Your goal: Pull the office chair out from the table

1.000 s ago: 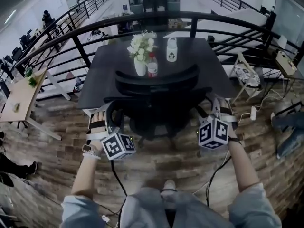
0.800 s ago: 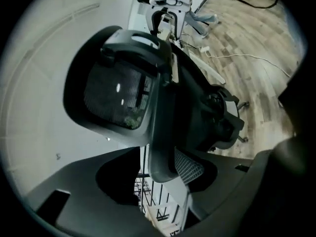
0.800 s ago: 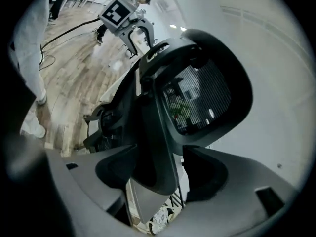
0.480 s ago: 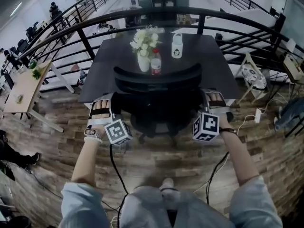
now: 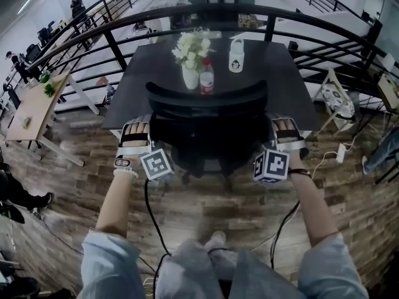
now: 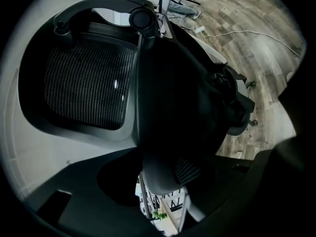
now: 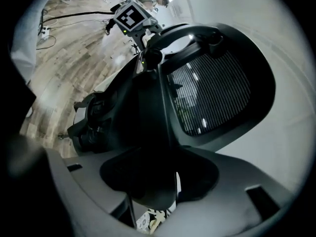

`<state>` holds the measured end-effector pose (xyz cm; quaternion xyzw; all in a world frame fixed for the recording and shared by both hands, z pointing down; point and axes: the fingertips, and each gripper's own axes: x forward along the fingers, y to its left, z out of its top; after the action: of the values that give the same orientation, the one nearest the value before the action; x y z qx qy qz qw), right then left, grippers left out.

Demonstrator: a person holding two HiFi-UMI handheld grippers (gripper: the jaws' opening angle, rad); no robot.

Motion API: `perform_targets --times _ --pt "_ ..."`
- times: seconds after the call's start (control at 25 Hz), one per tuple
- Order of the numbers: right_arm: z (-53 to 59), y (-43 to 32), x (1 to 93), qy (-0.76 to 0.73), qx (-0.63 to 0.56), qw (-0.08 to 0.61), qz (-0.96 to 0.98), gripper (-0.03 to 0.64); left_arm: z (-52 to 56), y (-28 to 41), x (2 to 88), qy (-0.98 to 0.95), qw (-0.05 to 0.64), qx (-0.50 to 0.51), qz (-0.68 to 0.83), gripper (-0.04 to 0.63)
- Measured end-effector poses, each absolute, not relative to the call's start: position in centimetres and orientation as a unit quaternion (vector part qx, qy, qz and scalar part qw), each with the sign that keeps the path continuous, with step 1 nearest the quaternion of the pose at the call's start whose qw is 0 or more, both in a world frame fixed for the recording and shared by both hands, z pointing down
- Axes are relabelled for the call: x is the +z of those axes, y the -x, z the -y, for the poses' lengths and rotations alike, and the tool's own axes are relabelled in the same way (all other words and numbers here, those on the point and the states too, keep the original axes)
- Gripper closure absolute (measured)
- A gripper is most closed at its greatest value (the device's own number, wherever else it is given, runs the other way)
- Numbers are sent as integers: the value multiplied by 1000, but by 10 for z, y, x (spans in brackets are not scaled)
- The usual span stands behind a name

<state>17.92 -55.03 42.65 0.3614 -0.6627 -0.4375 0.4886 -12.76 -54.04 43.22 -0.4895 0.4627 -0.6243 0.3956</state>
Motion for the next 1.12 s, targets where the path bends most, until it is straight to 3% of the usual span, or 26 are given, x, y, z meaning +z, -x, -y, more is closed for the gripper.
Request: perform_targets --times 0.56,1.12 --pt "537 -182 426 -353 -435 542 627 422 526 121 432 517 389 -618 -447 402" --pt "420 -201 427 -363 -420 545 628 422 420 102 431 530 401 -603 -441 403"
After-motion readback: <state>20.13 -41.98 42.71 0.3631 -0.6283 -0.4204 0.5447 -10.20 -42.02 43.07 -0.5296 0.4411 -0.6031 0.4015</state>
